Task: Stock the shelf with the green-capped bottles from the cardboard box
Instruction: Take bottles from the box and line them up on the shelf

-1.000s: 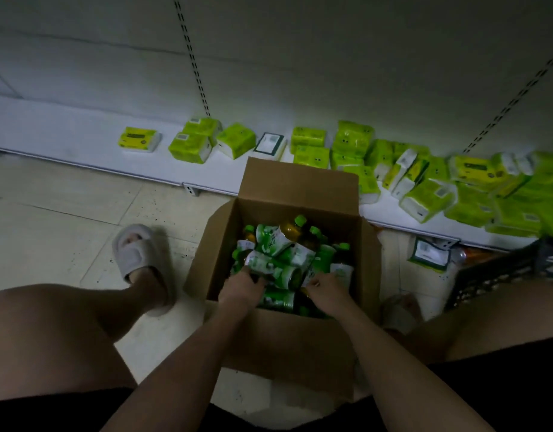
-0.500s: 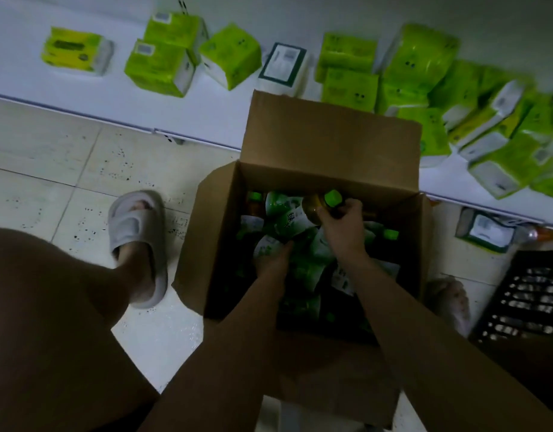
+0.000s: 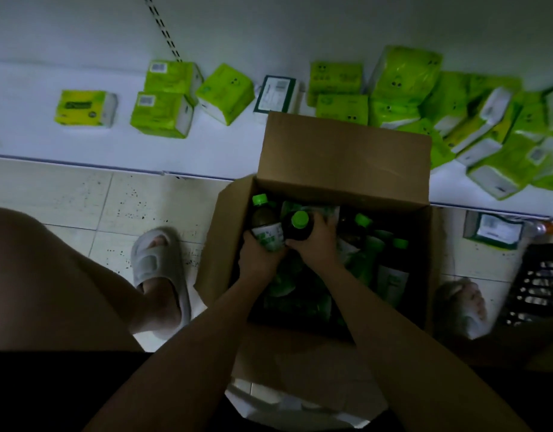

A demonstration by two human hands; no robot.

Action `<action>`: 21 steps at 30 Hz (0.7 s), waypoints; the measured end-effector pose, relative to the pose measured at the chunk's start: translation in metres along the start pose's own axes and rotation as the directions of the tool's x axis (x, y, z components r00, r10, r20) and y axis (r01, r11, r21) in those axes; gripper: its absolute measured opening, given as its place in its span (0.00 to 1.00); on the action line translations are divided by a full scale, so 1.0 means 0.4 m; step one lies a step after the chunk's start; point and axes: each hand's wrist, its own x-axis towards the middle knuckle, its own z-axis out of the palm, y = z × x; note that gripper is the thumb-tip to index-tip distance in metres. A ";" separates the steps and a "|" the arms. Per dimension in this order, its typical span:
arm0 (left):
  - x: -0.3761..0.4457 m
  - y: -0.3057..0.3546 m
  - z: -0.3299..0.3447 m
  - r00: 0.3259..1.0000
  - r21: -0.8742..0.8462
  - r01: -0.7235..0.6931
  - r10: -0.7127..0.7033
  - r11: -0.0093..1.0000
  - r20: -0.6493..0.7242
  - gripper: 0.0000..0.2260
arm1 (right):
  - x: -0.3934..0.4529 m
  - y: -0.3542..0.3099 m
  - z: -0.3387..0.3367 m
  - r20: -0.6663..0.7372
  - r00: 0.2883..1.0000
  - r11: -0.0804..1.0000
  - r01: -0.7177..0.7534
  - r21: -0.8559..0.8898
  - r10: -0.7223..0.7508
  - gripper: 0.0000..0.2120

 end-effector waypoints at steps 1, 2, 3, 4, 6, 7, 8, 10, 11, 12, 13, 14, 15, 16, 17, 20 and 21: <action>0.004 -0.001 -0.010 1.000 0.016 -0.020 0.020 1.000 0.014 0.41 | 0.001 -0.002 0.006 0.019 1.000 1.000 0.002 0.026 -0.003 0.34; 0.007 -0.005 -0.015 0.999 0.016 -0.039 0.038 0.999 0.028 0.40 | 0.002 0.000 0.012 0.032 0.999 0.998 0.003 0.070 -0.005 0.33; 0.008 -0.011 -0.018 0.998 0.009 -0.052 0.051 0.999 0.036 0.40 | -0.002 0.000 0.014 0.047 0.999 0.992 -0.010 0.123 0.005 0.33; 0.007 -0.019 -0.018 0.998 -0.004 -0.062 0.062 0.998 0.031 0.39 | -0.007 0.000 0.015 0.061 0.998 0.983 -0.031 0.178 0.020 0.32; 0.000 -0.030 -0.013 0.997 -0.037 -0.078 0.079 0.996 0.013 0.37 | -0.018 0.008 0.012 0.045 0.998 0.969 -0.044 0.245 0.034 0.33; -0.005 -0.033 -0.010 0.996 -0.052 -0.092 0.092 0.994 0.012 0.36 | -0.026 0.013 0.006 0.027 0.999 0.963 -0.033 0.266 0.027 0.33; -0.010 -0.036 -0.010 0.994 -0.064 -0.107 0.109 0.992 0.016 0.35 | -0.034 0.016 -0.002 0.007 1.000 0.959 -0.021 0.281 0.019 0.32; -0.024 -0.036 -0.017 0.990 -0.076 -0.139 0.141 0.987 0.021 0.32 | -0.054 0.013 -0.030 -0.025 1.000 0.955 0.001 0.296 0.006 0.30; -0.033 -0.033 -0.025 0.988 -0.081 -0.153 0.155 0.985 0.023 0.31 | -0.061 0.009 -0.043 -0.040 0.999 0.952 0.014 0.307 -0.002 0.30; -0.042 -0.027 -0.036 0.985 -0.085 -0.166 0.169 0.983 0.029 0.31 | -0.068 0.001 -0.059 -0.049 0.999 0.947 0.025 0.320 -0.009 0.29; -0.051 -0.021 -0.047 0.982 -0.089 -0.183 0.187 0.979 0.036 0.30 | -0.075 -0.010 -0.076 -0.053 0.998 0.942 0.034 0.335 -0.017 0.29; -0.059 -0.013 -0.059 0.978 -0.097 -0.199 0.204 0.975 0.041 0.31 | -0.082 -0.022 -0.095 -0.052 0.999 0.937 0.034 0.347 -0.017 0.29; -0.068 -0.006 -0.071 0.975 -0.111 -0.211 0.217 0.971 0.043 0.31 | -0.092 -0.035 -0.115 -0.051 0.998 0.931 0.036 0.362 -0.019 0.29; -0.078 0.004 -0.085 0.974 -0.129 -0.217 0.224 0.968 0.042 0.31 | -0.101 -0.048 -0.136 -0.047 0.999 0.923 0.040 0.382 -0.024 0.29; -0.090 0.015 -0.099 0.972 -0.153 -0.223 0.232 0.963 0.040 0.31 | -0.113 -0.062 -0.158 -0.045 0.998 0.914 0.051 0.402 -0.036 0.29; -0.130 0.052 -0.137 0.968 -0.266 -0.232 0.250 0.936 0.036 0.29 | -0.145 -0.084 -0.214 -0.038 0.999 0.883 0.040 0.467 -0.025 0.32; -0.142 0.062 -0.146 0.964 -0.310 -0.245 0.266 0.919 0.026 0.27 | -0.159 -0.093 -0.233 -0.035 0.999 0.871 0.034 0.491 -0.019 0.35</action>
